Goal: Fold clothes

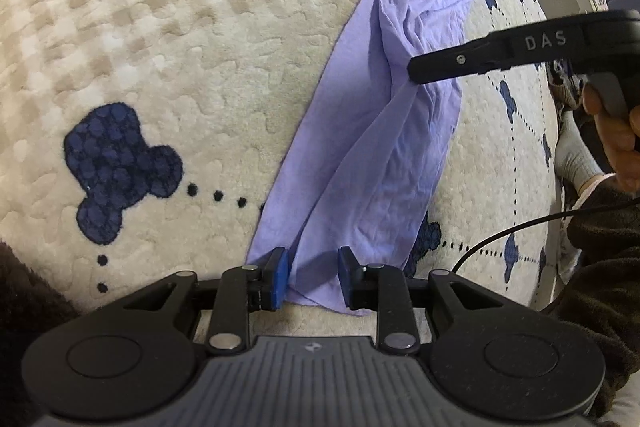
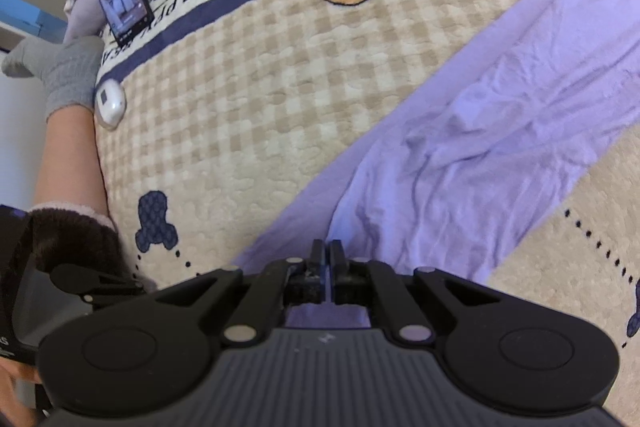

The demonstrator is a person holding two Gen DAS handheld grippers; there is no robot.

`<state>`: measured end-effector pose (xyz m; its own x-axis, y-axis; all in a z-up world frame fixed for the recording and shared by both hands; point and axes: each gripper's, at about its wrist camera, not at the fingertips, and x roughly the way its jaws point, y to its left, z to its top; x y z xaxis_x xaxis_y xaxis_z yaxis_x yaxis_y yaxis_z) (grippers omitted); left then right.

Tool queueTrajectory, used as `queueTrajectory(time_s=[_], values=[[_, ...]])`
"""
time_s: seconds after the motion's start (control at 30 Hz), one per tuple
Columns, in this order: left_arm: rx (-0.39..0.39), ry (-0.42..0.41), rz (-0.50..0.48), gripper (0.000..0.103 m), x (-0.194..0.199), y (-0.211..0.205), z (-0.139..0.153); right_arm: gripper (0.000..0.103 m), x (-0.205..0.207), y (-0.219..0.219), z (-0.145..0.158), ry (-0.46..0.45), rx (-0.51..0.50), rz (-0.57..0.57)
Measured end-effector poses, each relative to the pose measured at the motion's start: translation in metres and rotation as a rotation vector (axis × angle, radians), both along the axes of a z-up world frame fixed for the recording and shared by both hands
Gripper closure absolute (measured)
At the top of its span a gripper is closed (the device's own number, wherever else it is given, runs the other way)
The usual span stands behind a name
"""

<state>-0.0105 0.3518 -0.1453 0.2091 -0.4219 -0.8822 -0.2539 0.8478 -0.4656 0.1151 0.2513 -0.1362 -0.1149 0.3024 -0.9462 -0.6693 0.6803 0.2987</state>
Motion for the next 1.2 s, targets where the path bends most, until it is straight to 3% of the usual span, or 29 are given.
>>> queueTrajectory(time_s=[0.07,0.1,0.13,0.5,1.03,1.1,1.13,1.17,1.2], values=[[0.021,-0.02,-0.021,0.085,-0.001,-0.003,0.003,0.101,0.002,-0.004,-0.001,0.011,0.007,-0.015],[0.029,-0.025,-0.03,0.1,-0.001,-0.005,0.003,0.101,0.003,-0.004,-0.002,0.014,0.009,-0.018],[0.035,-0.024,-0.042,0.103,-0.001,-0.006,0.003,0.101,0.003,-0.005,-0.003,0.019,0.012,-0.021],[0.18,0.008,-0.015,0.103,-0.012,-0.001,0.013,0.1,-0.002,0.017,-0.005,0.019,0.041,0.002],[0.203,0.068,-0.005,0.103,-0.01,0.007,0.005,0.099,-0.005,0.048,-0.03,-0.005,0.006,0.025],[0.209,0.071,-0.02,0.1,-0.009,0.006,0.005,0.093,-0.005,0.049,-0.032,0.0,0.014,0.031],[0.203,0.069,-0.02,0.093,-0.01,0.005,0.004,0.084,-0.006,0.05,-0.033,0.003,0.02,0.038],[0.178,0.062,-0.014,0.086,-0.01,0.006,0.004,0.076,-0.005,0.051,-0.032,0.01,0.034,0.045],[0.157,0.054,-0.009,0.067,-0.01,0.007,0.005,0.062,-0.005,0.05,-0.028,0.012,0.054,0.045]])
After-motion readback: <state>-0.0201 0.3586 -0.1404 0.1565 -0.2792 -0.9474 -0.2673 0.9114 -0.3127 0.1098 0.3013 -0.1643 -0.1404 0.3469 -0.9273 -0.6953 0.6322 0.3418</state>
